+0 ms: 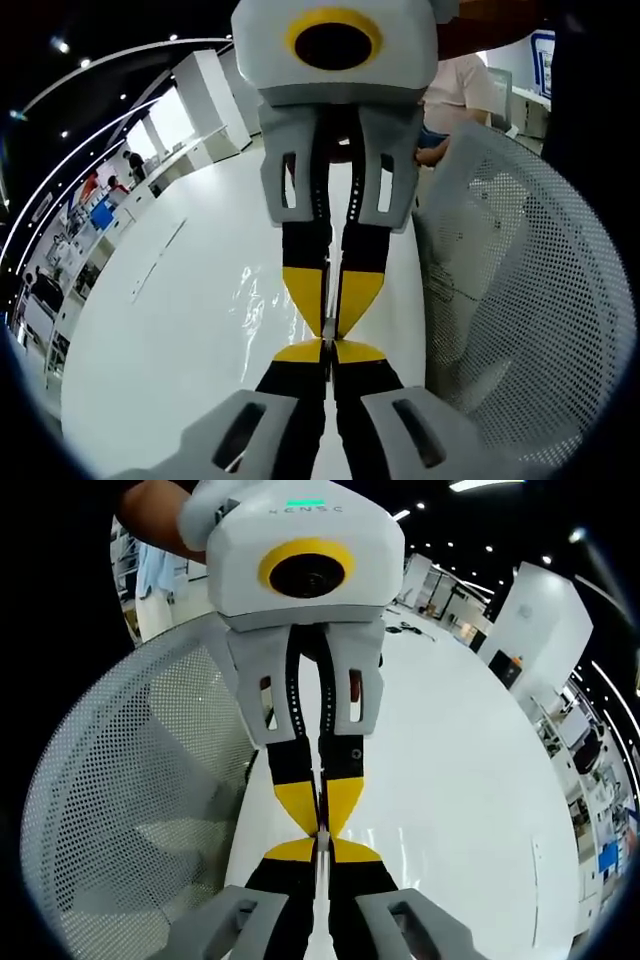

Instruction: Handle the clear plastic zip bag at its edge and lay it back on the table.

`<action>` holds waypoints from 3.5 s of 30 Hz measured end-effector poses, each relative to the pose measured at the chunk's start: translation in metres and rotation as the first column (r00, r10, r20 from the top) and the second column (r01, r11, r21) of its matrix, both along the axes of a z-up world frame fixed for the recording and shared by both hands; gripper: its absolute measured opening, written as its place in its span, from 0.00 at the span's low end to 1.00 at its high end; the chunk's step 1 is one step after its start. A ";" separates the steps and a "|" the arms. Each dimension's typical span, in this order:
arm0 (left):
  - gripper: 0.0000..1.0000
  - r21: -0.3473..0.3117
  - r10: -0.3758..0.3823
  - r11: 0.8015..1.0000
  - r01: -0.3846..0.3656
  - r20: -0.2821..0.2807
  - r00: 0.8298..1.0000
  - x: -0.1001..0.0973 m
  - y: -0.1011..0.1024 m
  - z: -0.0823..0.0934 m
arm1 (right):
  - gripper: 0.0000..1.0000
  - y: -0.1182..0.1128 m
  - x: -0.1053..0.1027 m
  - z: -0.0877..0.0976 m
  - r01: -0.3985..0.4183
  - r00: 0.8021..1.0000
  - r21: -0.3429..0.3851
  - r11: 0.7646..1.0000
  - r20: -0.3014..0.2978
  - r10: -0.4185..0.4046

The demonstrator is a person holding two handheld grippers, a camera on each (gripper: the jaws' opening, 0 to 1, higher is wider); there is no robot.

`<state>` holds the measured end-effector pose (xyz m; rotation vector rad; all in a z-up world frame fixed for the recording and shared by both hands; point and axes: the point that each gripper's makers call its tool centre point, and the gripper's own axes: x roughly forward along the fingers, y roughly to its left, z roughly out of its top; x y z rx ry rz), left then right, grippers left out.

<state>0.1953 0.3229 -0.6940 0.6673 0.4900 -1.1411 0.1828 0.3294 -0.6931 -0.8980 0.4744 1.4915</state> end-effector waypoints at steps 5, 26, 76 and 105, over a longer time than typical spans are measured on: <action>0.00 -0.003 0.009 1.000 -0.009 -0.025 1.000 -0.003 -0.002 0.000 | 0.00 -0.001 -0.002 -0.001 -0.008 1.000 -0.005 1.000 -0.002 0.008; 0.00 0.000 0.047 0.999 -0.048 -0.044 0.998 -0.003 0.004 -0.004 | 0.00 -0.009 -0.002 -0.004 -0.002 1.000 -0.036 0.999 -0.006 0.002; 0.00 0.022 0.077 0.997 -0.075 -0.091 0.993 -0.007 0.005 -0.013 | 0.00 -0.040 -0.001 -0.013 0.035 0.999 -0.059 0.998 -0.038 -0.037; 0.00 0.033 0.099 0.995 -0.097 -0.069 0.993 -0.001 0.012 -0.015 | 0.00 -0.080 0.005 -0.020 0.101 0.993 -0.096 0.990 -0.044 -0.106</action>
